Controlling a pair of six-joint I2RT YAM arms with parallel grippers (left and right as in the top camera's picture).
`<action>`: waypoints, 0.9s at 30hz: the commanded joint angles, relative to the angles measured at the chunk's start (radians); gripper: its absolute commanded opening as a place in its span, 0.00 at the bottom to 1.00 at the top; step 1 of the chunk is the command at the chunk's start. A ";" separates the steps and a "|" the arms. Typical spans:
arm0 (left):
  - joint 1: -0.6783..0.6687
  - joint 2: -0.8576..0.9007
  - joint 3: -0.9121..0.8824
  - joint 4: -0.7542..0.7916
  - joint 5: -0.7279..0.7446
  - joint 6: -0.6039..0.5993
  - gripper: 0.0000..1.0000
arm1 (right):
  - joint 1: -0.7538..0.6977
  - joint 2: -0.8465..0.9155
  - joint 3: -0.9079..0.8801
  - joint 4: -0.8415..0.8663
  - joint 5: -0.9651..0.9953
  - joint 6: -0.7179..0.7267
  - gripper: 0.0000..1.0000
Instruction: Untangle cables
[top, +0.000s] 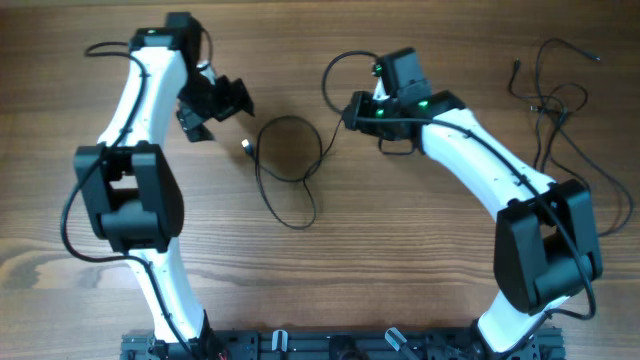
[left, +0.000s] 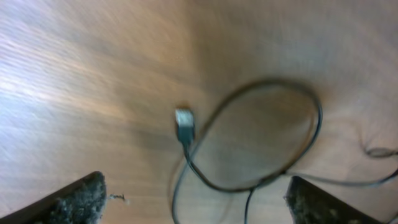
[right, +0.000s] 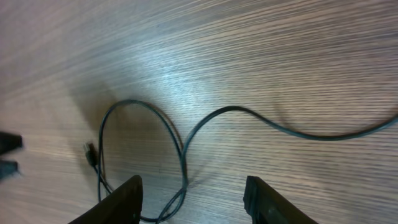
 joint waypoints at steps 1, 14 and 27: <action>0.065 -0.017 0.017 0.018 0.009 -0.005 1.00 | 0.071 0.000 -0.002 0.013 0.161 -0.002 0.55; 0.086 -0.017 0.017 0.033 0.009 -0.005 1.00 | 0.161 0.049 0.413 -0.354 0.312 -0.159 0.56; 0.086 -0.017 0.017 0.033 0.009 -0.005 1.00 | 0.170 0.338 0.475 -0.510 0.232 -0.114 0.68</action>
